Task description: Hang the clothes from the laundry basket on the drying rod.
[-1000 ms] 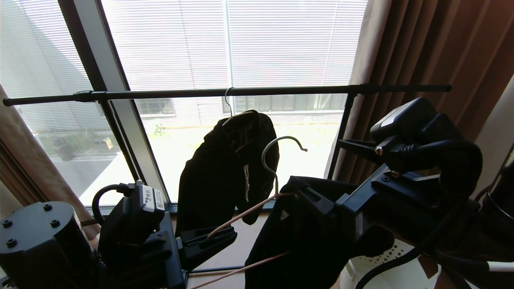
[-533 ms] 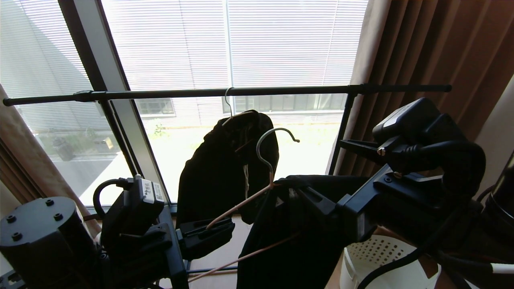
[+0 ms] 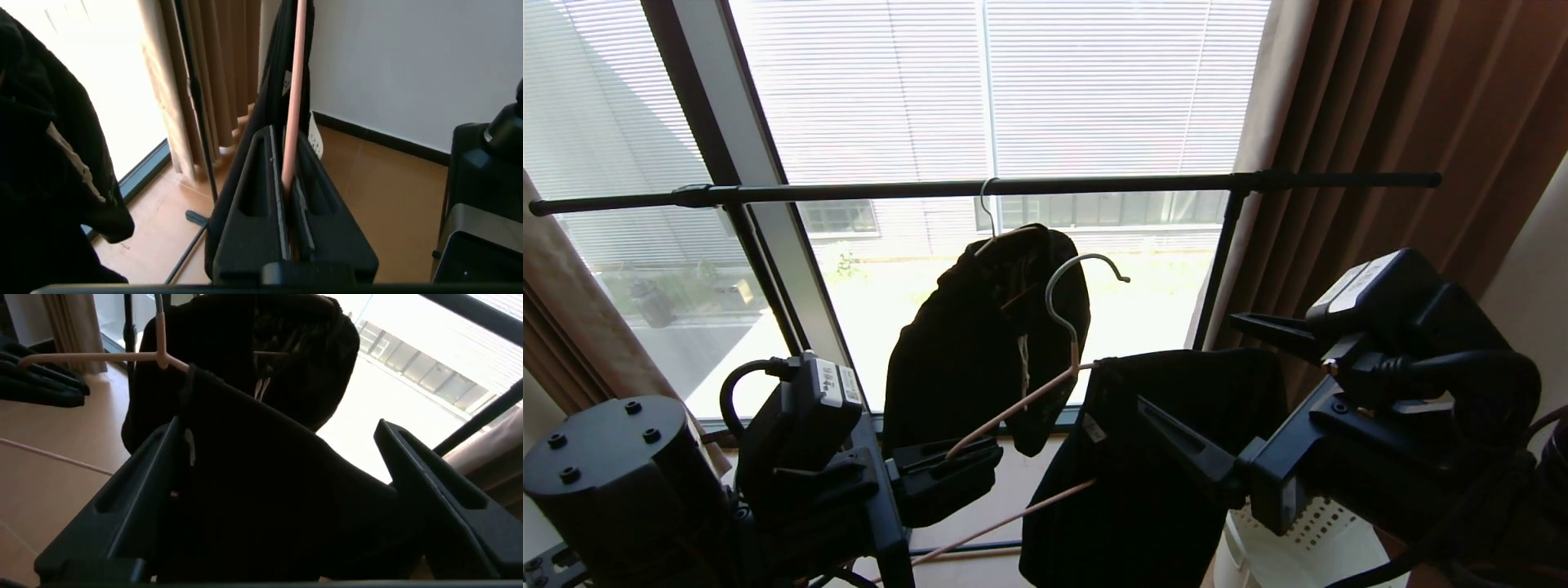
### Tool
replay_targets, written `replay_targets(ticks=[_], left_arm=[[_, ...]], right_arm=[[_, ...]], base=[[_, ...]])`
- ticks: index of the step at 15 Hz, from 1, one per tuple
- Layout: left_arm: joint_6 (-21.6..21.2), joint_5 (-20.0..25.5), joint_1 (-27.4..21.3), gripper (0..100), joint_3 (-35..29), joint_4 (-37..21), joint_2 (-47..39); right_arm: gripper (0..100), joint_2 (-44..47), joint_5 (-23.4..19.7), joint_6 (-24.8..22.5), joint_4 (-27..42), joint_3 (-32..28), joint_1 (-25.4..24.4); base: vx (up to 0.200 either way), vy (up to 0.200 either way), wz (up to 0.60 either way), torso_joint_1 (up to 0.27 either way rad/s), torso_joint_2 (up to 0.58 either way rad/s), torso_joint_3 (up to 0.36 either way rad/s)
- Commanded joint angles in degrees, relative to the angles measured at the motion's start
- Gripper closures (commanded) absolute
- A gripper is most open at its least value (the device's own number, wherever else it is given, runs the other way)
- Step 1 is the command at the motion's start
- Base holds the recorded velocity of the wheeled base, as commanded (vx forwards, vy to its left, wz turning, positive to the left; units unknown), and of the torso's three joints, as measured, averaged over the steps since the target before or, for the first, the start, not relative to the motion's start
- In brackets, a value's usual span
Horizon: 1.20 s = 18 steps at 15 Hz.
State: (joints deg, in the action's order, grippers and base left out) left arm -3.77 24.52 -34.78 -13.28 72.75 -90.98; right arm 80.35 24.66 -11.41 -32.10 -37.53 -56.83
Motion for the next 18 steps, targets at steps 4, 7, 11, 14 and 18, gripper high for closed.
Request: replay_targets(ticks=[4,7,11,14,18], left_arm=[[-0.2,6.8,2.6,100,2.3,2.1,0.0],[-0.3,7.6,2.8,100,2.5,2.1,-0.4],[-0.5,8.3,3.8,100,2.5,2.1,-1.0],[-0.5,10.7,4.5,100,3.0,2.1,-1.1],[-0.5,12.0,4.5,100,2.7,2.2,-1.0]], right_arm=[[0,-9.4,-21.1,-4.5,25.6,-10.2,13.8],[0,-6.9,-38.5,-11.4,43.5,-20.6,24.6],[0,-0.8,-43.2,-22.3,48.9,-23.7,25.1],[0,7.8,-44.1,-35.6,66.7,-35.0,27.6],[0,15.0,-54.6,-40.2,71.7,-42.3,30.3]], base=[[0.0,0.0,0.0,0.0,0.0,0.0],[0.0,0.0,0.0,0.0,0.0,0.0],[0.0,0.0,0.0,0.0,0.0,0.0],[0.0,0.0,0.0,0.0,0.0,0.0],[0.0,0.0,0.0,0.0,0.0,0.0]])
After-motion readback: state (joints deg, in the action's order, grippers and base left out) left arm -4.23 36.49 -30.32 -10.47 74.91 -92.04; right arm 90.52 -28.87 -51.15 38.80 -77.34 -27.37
